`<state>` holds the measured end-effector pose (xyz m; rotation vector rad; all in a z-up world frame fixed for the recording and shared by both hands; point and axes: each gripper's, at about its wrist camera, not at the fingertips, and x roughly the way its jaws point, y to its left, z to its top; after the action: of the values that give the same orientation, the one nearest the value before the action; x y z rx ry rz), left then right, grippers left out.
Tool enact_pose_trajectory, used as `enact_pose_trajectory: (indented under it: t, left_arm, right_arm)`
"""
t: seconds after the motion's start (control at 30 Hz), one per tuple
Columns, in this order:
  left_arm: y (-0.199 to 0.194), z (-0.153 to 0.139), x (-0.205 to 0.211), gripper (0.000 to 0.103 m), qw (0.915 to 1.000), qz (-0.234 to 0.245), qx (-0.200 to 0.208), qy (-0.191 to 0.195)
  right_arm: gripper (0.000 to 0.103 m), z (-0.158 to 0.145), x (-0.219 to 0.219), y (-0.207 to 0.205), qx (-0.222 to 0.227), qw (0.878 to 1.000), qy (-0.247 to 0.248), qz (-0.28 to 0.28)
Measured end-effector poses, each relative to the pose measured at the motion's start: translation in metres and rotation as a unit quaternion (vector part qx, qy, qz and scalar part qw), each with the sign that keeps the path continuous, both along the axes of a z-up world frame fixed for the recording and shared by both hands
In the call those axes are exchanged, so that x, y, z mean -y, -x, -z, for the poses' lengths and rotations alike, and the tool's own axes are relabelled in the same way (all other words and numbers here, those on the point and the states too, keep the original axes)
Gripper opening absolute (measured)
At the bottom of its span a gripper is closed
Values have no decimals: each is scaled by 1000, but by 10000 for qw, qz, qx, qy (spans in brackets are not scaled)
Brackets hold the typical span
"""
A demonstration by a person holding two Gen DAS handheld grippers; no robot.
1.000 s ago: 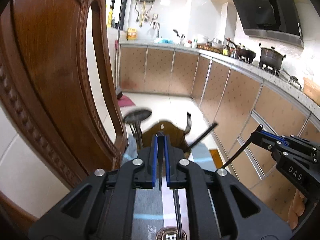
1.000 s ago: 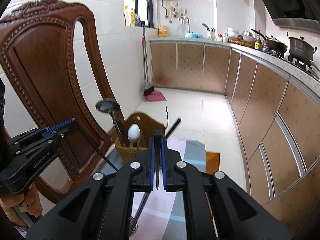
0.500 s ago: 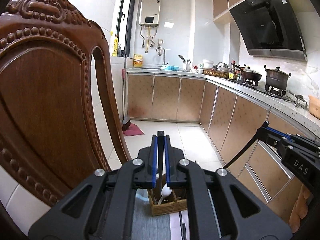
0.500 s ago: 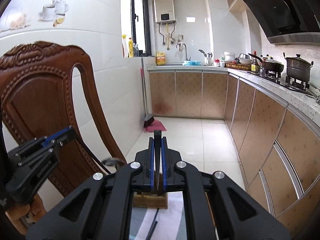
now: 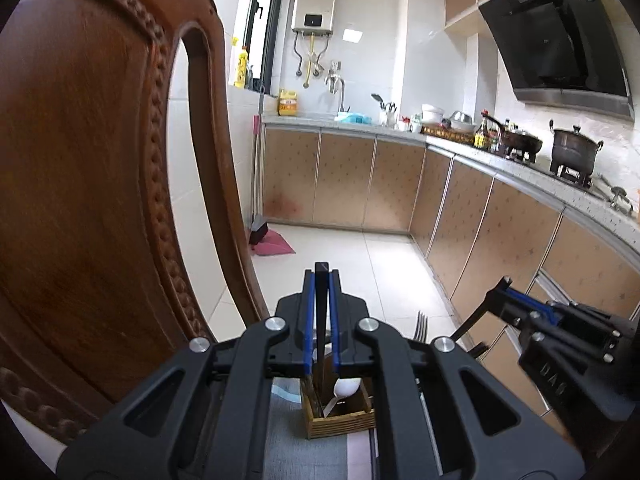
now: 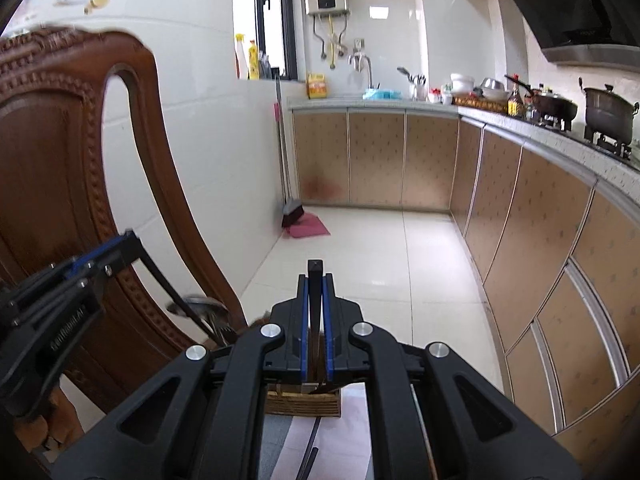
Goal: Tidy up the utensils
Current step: 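Lift both chopsticks into the wooden holder with the left and right grippers, then grasp a black chopstick on the cloth with the left gripper while the right gripper grasps another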
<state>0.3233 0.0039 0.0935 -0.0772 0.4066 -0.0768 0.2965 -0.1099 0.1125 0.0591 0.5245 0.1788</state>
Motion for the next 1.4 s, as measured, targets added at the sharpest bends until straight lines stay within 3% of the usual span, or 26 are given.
enact_pose_trajectory:
  t: [0.37,0.6,0.67,0.73,0.87,1.03,1.17,1.3,1.4]
  left_arm:
    - [-25,55,15,7,9986,145,-502,-97]
    - [-27,64,9,7,9979,154,-630,67]
    - [-24,61,5,22,9977,203,-624,159]
    - [-19,57,3,29,9978,225,-593,208]
    - [6,56,-3,37,9970,336,-588,373]
    - [48,78,-7,45,9963,424,-702,268]
    - [59,127,-2,45,9905,456,-1293,49]
    - [65,181,-2,45,9775,415,-2064,83]
    - [75,204,-2,46,9713,463,-2330,80]
  right_arm:
    - [7,65,-14,-28,-644,9979,-32,-39]
    - [7,72,-10,-24,-702,9975,18,-51]
    - [9,70,-8,-19,-742,9972,65,-36]
    - [16,66,-3,-11,-743,9972,33,-33]
    - [31,55,13,16,-586,9982,-115,-78]
    - [31,58,35,67,-558,9981,-176,-210]
    - [31,105,33,79,-1137,9930,21,-309]
    - [31,188,17,53,-2345,9713,32,-393]
    - [31,223,5,30,-2632,9644,151,-222]
